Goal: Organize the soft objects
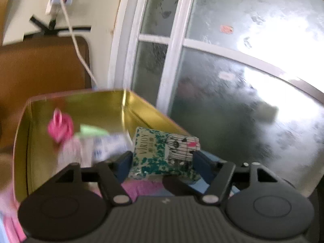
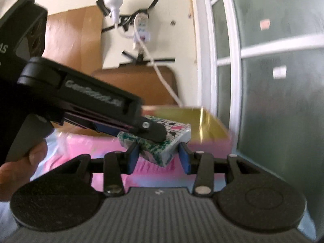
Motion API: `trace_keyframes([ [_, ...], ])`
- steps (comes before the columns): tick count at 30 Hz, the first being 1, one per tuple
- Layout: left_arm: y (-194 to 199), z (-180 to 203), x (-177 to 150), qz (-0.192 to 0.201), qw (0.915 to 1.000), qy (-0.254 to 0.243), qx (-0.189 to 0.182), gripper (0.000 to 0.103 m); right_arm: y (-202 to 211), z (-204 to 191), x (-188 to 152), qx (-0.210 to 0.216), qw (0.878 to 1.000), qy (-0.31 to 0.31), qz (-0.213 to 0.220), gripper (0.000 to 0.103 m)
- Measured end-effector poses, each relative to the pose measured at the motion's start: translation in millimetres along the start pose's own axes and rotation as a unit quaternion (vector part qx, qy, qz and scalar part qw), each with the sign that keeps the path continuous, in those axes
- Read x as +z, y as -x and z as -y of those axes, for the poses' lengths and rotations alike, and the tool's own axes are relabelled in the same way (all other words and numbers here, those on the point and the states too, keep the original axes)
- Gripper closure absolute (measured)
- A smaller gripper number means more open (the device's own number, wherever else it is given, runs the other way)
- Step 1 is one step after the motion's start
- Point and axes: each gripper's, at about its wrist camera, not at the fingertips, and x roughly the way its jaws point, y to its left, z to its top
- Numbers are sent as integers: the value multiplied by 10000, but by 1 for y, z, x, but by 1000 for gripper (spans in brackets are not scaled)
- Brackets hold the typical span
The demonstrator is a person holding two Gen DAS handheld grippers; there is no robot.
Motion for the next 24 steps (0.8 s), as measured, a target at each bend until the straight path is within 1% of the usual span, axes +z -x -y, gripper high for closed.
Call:
trace_keyframes([
  [1,-10,0,5,-41,10000,-32,41,20,-10,2,4,-48,10000,6,63,57],
  [2,-21,-1,8,-126,9999,-13,117,16,-20,5,6,-111,9999,21,75,57],
  [3,-27,-2,8,-168,9996,27,225,16,-32,6,9,-251,9996,60,72,56],
  [4,-29,-3,6,-174,9993,72,323,16,-45,6,10,-558,9983,167,64,51],
  [5,-26,-4,4,-130,9994,113,302,15,-57,7,10,-899,9955,311,-20,49],
  [6,-21,-6,2,-63,9996,126,232,15,-61,9,10,-1108,9932,344,-79,45],
  [7,-14,-6,-1,-5,9998,94,194,14,-60,13,11,-1025,9945,201,-86,44],
  [9,4,-5,-9,179,9992,-79,340,13,-48,19,8,-747,9970,-194,46,41],
  [12,31,-10,-24,348,9979,-184,515,12,-37,2,1,-779,9967,-61,217,41],
  [13,40,-15,-29,362,9977,-145,550,12,-32,-3,-1,-703,9971,-107,258,41],
  [16,69,-34,-50,352,9966,122,730,12,-24,-17,-3,-103,9992,-361,165,41],
  [18,89,-55,-65,352,9937,416,980,11,-24,-32,-4,337,9989,-321,-4,41],
  [19,100,-67,-73,357,9912,578,1133,11,-25,-45,-5,586,9979,-249,-155,41],
  [21,124,-95,-93,357,9830,961,1525,11,-29,-63,-7,986,9940,-180,-444,41],
  [22,137,-108,-103,360,9776,1155,1720,11,-35,-74,-7,1246,9899,-164,-651,41],
  [24,166,-136,-125,433,9625,1551,2184,11,-44,-93,-6,1661,9811,-128,-985,41],
])
